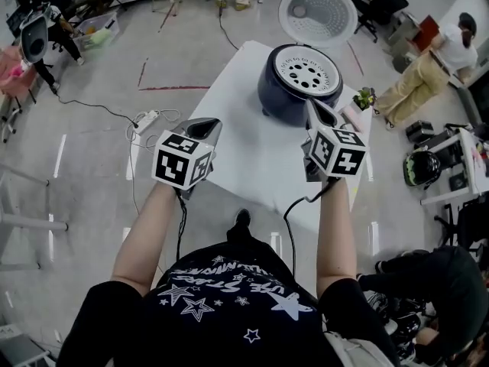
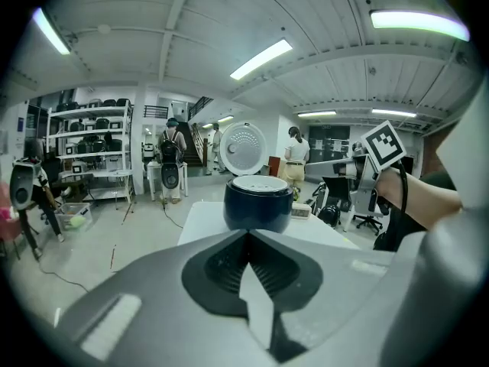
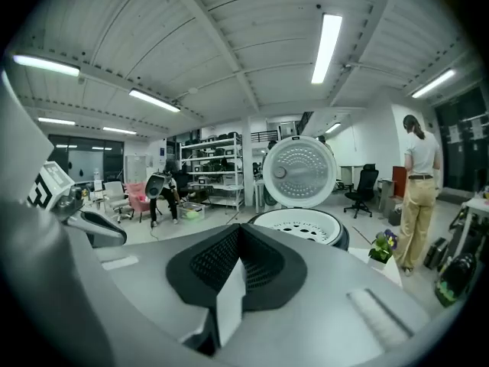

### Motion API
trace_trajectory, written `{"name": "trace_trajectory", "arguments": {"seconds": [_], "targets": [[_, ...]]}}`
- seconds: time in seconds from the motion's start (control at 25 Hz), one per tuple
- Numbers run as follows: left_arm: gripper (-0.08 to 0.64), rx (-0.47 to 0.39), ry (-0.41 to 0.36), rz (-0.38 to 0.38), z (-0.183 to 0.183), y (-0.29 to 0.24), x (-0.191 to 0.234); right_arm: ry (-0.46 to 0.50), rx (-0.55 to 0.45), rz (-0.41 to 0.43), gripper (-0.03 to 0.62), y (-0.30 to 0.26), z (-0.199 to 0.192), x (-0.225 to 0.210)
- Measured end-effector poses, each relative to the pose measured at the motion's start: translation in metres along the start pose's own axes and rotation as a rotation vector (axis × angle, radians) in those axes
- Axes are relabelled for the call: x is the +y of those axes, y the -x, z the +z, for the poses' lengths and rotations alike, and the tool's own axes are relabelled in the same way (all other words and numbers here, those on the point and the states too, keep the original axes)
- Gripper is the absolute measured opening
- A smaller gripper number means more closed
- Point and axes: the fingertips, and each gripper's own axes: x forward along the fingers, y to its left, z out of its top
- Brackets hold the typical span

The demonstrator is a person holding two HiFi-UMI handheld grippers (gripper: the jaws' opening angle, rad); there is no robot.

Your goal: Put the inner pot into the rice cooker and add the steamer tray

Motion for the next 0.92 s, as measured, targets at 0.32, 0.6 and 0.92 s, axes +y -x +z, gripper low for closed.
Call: {"name": "trace_trajectory", "arguments": {"seconds": [0.32, 0.6, 0.92], "targets": [[0.006, -0.012, 0.022, -0.003, -0.042, 0.051, -0.017, 0.026, 0.018, 0.023, 0.028, 0.044, -0.031, 0.05], [0.006, -0.002, 0.033, -0.006, -0.085, 0.087, -0.024, -0.026, 0.036, 0.019, 0.028, 0.074, -0.067, 0.083], [0.006, 0.005, 0.031, -0.003, -0.117, 0.123, -0.038, -0.06, 0.053, 0.05, 0.028, 0.101, -0.104, 0.118]]}}
